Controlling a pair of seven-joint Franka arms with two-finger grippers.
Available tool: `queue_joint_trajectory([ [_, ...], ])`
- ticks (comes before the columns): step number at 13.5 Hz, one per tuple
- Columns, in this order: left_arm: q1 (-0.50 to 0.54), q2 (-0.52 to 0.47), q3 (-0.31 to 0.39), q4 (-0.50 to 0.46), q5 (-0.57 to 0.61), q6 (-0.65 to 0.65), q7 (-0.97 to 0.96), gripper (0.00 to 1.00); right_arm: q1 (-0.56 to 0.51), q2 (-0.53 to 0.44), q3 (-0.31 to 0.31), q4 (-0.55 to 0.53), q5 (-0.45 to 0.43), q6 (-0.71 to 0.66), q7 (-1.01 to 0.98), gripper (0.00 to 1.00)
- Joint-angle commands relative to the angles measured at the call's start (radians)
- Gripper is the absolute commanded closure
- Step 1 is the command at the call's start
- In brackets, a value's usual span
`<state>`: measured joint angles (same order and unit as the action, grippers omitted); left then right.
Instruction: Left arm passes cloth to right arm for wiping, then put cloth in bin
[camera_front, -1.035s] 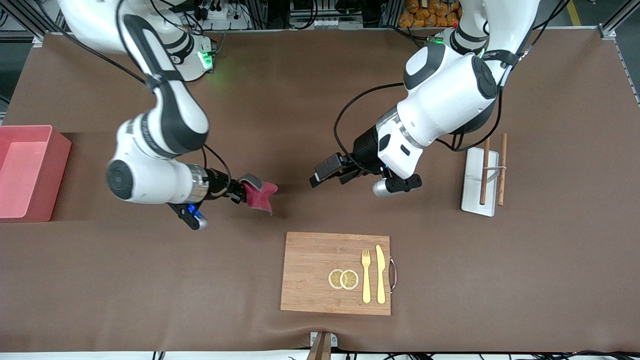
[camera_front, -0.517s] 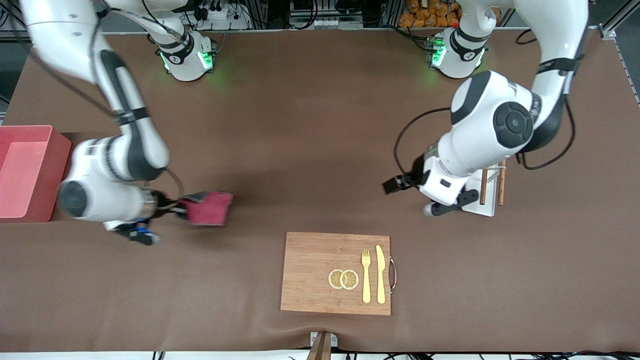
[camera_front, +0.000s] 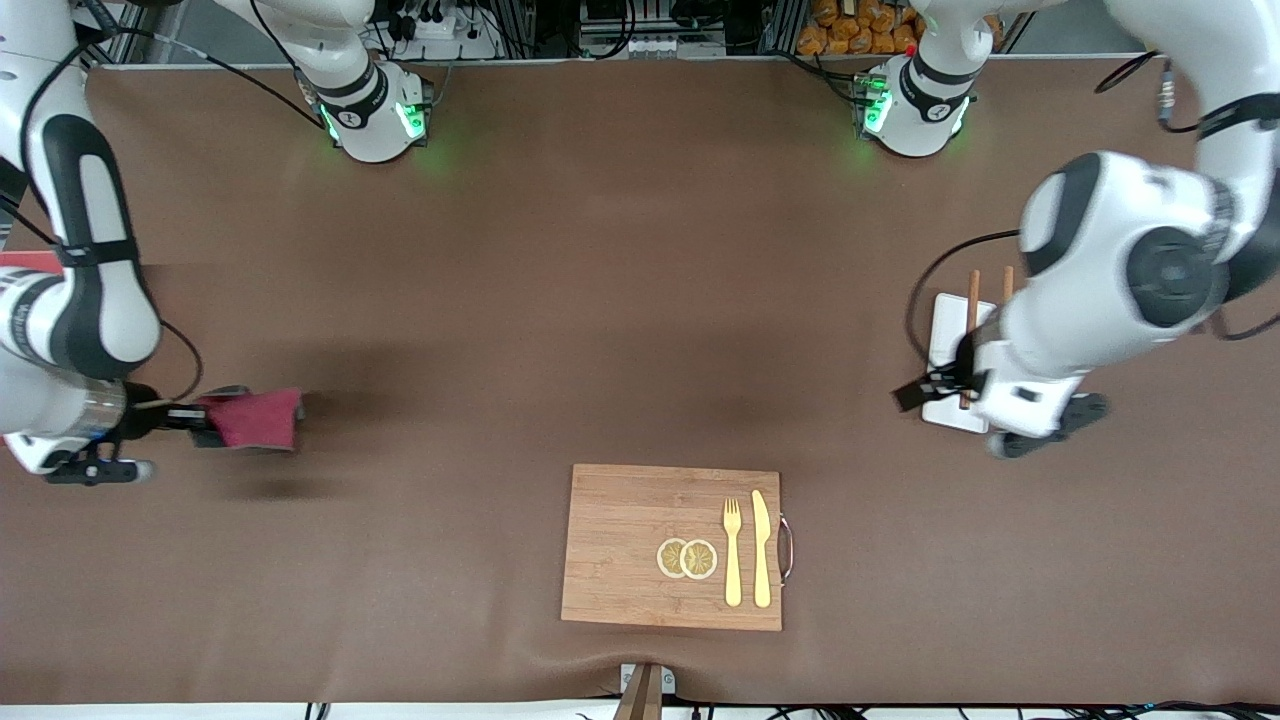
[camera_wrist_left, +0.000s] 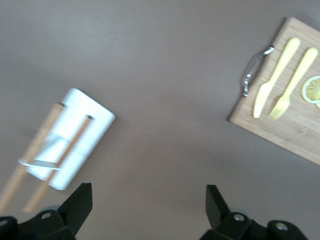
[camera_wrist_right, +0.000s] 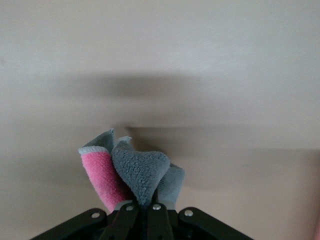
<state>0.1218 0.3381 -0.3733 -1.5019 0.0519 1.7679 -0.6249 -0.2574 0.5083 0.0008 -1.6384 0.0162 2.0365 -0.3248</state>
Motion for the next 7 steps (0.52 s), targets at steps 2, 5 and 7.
queue_joint_trajectory([
  [2,0.093,-0.089,-0.009,-0.001,0.019,-0.054,0.175,0.00,-0.025,-0.022,0.025,0.038,-0.071,-0.024,-0.030,1.00],
  [5,0.140,-0.146,-0.007,-0.001,0.019,-0.110,0.301,0.00,0.036,-0.016,0.033,0.000,-0.039,-0.053,0.099,1.00],
  [7,0.142,-0.174,-0.003,-0.004,0.020,-0.142,0.312,0.00,0.117,-0.011,0.031,-0.023,0.040,-0.045,0.212,1.00],
])
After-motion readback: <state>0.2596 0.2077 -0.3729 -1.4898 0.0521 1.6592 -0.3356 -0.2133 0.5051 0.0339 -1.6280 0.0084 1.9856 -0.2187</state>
